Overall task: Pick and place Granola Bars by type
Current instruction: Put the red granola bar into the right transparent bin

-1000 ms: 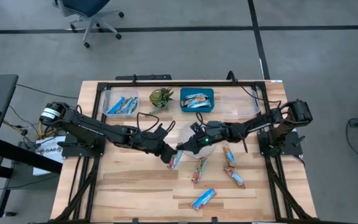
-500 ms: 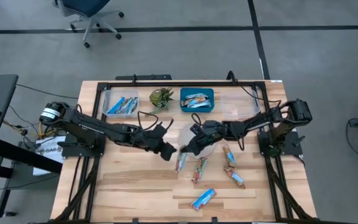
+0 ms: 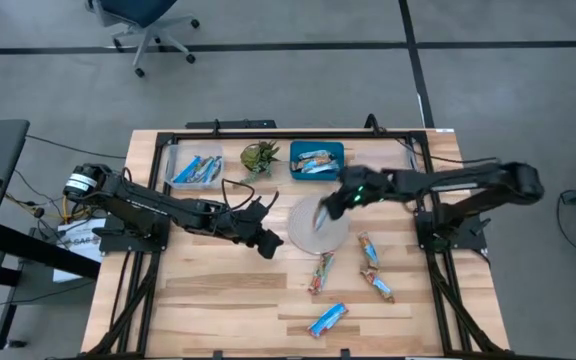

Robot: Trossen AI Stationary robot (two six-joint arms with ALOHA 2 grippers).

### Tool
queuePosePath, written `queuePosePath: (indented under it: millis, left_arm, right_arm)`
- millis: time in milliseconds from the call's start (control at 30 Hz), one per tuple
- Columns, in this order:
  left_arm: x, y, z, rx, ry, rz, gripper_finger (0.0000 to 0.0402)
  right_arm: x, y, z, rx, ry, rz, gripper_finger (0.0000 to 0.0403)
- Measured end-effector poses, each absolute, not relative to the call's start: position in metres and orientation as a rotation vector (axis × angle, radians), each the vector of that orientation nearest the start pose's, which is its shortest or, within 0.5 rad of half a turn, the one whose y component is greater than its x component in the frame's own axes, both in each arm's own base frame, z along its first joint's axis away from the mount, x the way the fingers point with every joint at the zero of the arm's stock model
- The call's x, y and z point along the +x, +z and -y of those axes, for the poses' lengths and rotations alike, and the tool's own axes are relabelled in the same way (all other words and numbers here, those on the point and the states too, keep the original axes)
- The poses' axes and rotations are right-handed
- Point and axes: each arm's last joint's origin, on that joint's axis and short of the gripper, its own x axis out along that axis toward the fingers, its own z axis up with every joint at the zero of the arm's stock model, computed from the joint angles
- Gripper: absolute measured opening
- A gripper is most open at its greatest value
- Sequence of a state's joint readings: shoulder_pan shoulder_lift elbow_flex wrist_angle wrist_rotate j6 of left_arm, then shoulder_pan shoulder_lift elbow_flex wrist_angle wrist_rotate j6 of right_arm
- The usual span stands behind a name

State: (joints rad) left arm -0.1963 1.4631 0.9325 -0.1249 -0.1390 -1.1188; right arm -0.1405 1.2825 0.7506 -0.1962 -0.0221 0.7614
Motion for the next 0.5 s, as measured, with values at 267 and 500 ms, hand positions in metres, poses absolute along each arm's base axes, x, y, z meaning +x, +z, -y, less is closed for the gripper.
queuePosePath:
  millis: [267, 500]
  left_arm:
    - [0.305, 0.235, 0.056, -0.954, 0.303, -0.602, 0.0158]
    - [0.305, 0.235, 0.056, -0.947, 0.3, -0.603, 0.0158]
  right_arm:
    - [0.188, 0.255, 0.075, 0.709, -0.761, -0.57, 0.0051]
    - [0.144, 0.264, 0.089, 0.673, -0.997, -0.567, 0.0051]
